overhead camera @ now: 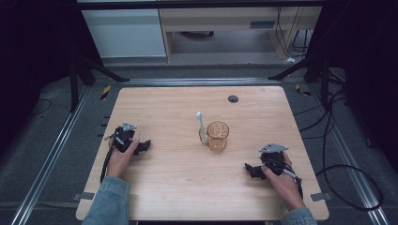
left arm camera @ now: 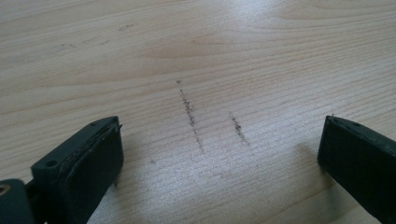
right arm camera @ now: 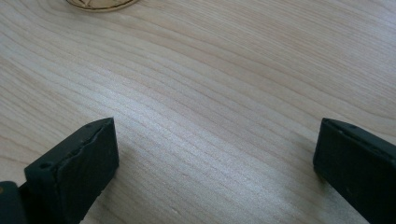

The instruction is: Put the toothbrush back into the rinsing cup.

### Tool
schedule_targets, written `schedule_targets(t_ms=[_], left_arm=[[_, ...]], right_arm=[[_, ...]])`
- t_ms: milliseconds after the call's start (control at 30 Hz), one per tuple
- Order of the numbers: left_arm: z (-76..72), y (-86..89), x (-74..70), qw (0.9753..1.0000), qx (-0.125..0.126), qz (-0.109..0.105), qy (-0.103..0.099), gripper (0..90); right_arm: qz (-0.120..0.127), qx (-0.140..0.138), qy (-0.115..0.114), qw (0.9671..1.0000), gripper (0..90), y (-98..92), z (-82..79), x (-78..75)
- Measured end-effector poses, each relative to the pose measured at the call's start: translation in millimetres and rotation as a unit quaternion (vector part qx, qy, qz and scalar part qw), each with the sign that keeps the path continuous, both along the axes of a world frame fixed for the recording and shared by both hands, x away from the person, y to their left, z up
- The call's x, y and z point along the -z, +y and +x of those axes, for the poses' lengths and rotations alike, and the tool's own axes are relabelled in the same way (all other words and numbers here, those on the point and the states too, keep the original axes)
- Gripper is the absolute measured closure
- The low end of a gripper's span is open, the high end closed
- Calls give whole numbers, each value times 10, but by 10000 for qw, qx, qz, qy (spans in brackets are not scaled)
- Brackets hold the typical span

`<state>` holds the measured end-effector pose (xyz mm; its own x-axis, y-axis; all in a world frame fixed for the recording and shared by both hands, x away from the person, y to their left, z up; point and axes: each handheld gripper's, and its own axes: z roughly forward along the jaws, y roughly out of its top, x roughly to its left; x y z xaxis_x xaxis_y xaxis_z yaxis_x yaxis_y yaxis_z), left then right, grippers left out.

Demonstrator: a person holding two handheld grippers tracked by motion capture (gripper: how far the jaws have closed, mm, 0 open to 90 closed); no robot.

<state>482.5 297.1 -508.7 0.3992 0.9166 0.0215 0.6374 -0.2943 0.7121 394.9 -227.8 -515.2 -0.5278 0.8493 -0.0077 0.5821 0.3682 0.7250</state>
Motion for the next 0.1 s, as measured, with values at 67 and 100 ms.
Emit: schedule_targets(t_ms=[67,100], left_arm=[[-1,0,0,10000,-7,-1,2,0],[-1,1,0,10000,-8,0,2,0]], right_arm=[[-3,6,-1,10000,4,1,0,0],[1,1,1,10000,4,0,0,0]])
